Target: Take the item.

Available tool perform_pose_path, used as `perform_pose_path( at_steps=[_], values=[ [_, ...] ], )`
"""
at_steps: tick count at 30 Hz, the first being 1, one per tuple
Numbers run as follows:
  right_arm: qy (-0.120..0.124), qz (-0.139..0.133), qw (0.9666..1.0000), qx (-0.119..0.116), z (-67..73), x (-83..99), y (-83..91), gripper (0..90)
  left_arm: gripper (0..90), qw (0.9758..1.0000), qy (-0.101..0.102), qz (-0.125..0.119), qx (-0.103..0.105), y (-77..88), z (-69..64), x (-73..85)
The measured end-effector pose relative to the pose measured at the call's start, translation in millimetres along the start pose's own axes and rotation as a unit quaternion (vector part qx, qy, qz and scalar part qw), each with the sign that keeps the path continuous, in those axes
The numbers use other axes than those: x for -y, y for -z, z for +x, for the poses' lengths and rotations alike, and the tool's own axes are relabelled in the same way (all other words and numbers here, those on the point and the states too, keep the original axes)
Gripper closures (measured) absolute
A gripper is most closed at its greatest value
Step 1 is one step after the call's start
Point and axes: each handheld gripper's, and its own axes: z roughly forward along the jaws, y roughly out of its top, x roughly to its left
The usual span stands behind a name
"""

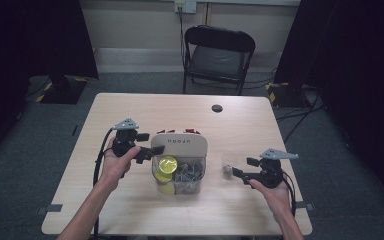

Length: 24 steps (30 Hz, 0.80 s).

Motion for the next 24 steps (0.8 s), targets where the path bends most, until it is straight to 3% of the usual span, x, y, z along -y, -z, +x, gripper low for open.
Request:
perform_pose_path(
  at_steps=[6, 11, 16, 20, 24],
  values=[
    [0.008, 0.034, 0.9993, 0.012, -1.6, 23.5, -0.2, 16.2, 13.0, 1.0, 0.0, -0.003, 0.001, 1.2, -0.2, -0.3],
    [-0.001, 0.056, 0.9981, 0.024, -10.2, 39.1, -6.0, 15.7, 15.2, 1.0, -0.002, -0.006, 0.004, 3.8, 0.2, -1.5],
    [-0.002, 0.078, 0.9958, 0.047, -15.9, 46.4, -14.0, 15.9, 16.1, 0.9999, 0.007, -0.013, 0.008, 8.8, 2.2, -2.0],
    [0.0, 0.091, 0.9935, 0.068, -17.6, 48.5, -18.5, 16.4, 16.2, 0.9997, 0.003, -0.02, 0.016, 17.8, 2.5, -5.2],
    [0.007, 0.094, 0.9918, 0.086, -18.2, 52.8, -20.3, 16.8, 16.2, 0.9994, 0.004, -0.033, 0.01, 29.0, 6.0, -7.9]
  ],
)
